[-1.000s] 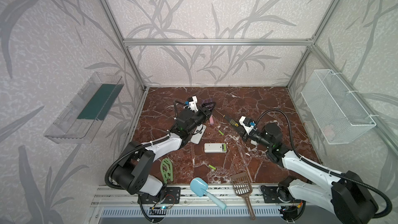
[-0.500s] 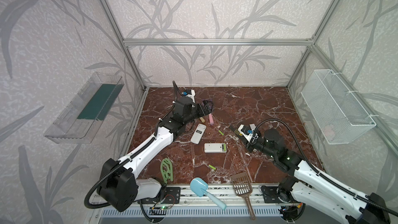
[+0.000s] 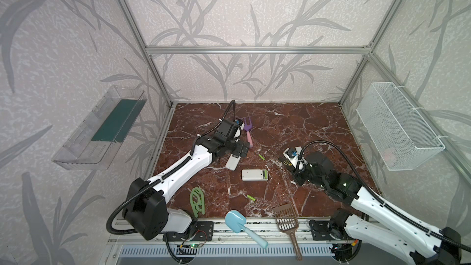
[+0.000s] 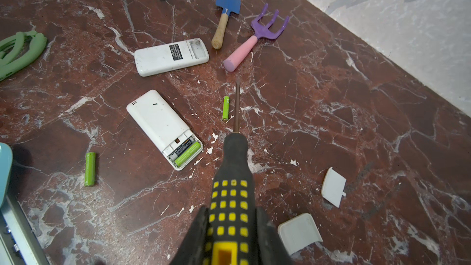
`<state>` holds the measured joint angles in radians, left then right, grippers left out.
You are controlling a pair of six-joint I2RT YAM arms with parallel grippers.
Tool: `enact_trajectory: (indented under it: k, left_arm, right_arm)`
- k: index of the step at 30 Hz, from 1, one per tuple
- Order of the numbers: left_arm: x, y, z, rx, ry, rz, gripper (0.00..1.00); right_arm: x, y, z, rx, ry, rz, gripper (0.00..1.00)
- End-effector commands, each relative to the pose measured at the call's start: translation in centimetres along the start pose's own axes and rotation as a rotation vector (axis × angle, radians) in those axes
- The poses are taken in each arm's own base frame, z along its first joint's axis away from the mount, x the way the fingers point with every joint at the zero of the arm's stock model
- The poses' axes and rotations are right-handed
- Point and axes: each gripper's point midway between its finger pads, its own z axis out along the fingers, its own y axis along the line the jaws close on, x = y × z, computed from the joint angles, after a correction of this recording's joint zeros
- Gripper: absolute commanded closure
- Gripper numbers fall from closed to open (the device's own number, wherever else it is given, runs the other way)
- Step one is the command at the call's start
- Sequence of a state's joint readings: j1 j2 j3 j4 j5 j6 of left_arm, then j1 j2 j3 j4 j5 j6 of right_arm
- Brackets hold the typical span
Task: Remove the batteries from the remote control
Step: 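Grasp the opened white remote with the left gripper while the right gripper lowers the screwdriver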
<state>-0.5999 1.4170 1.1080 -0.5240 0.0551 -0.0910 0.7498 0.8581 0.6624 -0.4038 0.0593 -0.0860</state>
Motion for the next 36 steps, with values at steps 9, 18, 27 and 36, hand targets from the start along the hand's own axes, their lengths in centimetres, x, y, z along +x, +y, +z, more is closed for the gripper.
enact_trajectory:
  k: [9,18,27,36]
  left_arm:
    - [4.9,-3.7,1.7,0.036,0.129,0.457,0.01]
    - [7.5,-5.4,3.5,0.061,0.222,0.584,0.01]
    - [9.0,-5.4,5.2,0.013,0.327,0.617,0.01]
    - [9.6,-5.7,6.2,0.022,0.403,0.626,0.01]
  right_arm:
    - [2.8,0.4,0.2,-0.004,0.123,0.137,1.00]
    - [3.5,1.1,1.0,-0.041,0.139,0.142,1.00]
    - [4.1,1.5,1.0,-0.062,0.171,0.155,1.00]
    - [3.9,3.2,-0.3,-0.163,0.184,0.187,1.00]
